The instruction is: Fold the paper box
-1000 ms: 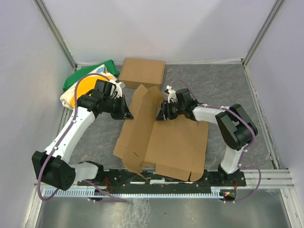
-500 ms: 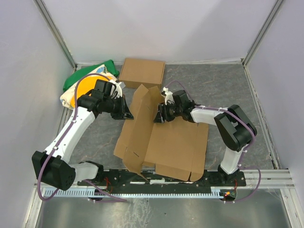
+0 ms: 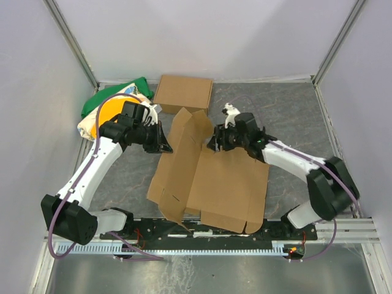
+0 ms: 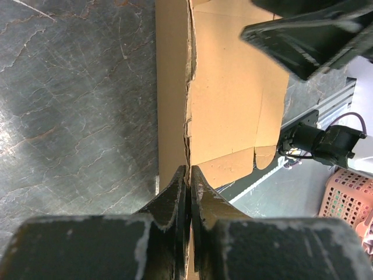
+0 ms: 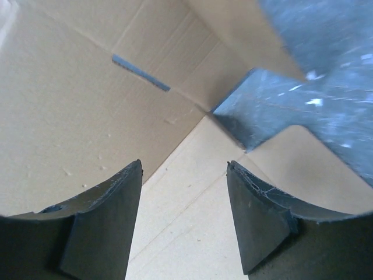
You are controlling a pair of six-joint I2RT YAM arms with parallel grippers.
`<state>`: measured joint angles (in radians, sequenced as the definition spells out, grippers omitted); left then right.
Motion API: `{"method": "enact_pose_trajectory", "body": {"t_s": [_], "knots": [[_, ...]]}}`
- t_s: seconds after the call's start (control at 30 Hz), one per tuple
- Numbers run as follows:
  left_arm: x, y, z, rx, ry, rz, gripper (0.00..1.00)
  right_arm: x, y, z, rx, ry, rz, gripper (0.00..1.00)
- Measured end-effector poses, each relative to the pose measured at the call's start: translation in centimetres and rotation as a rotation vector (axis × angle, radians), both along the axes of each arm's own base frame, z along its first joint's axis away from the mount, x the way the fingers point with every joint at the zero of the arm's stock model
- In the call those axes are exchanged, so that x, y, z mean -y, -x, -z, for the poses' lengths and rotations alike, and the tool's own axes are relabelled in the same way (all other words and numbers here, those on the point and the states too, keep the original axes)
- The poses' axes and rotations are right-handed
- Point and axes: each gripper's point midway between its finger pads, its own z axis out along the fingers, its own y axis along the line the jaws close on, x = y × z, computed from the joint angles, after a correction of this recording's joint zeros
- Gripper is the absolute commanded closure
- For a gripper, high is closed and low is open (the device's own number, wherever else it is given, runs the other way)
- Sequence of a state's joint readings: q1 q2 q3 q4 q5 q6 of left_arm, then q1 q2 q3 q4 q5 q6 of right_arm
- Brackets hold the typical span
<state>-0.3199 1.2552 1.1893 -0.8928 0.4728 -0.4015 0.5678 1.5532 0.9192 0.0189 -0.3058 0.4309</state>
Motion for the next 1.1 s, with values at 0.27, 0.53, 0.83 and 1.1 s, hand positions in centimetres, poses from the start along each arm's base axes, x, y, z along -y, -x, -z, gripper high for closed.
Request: {"method": "enact_pose_trajectory", "body": {"t_s": [0.27,0.53,0.83,1.1], "knots": [[0.0,-0.8,-1.1,0.008,-0.014,-0.010,0.90,8.2,-1.2,-0.1,0.019,0.161,0.337,0.38],[-0.7,-1.1,-1.3,0.016,-0.060,-0.012,0.90,11.6,2.1,3.8,-0.127,0.307,0.419,0.65],[-1.1,-1.1,-1.0,-0.003,-0.100,-0.007,0.90,12.3,7.4,7.1,-0.254,0.297,0.365,0.67],[-0.6,-1.3,-1.9,0.028,-0.101,0.015,0.88,10.8,10.6,9.2,-0.315,0.281,0.300,0.67]]}}
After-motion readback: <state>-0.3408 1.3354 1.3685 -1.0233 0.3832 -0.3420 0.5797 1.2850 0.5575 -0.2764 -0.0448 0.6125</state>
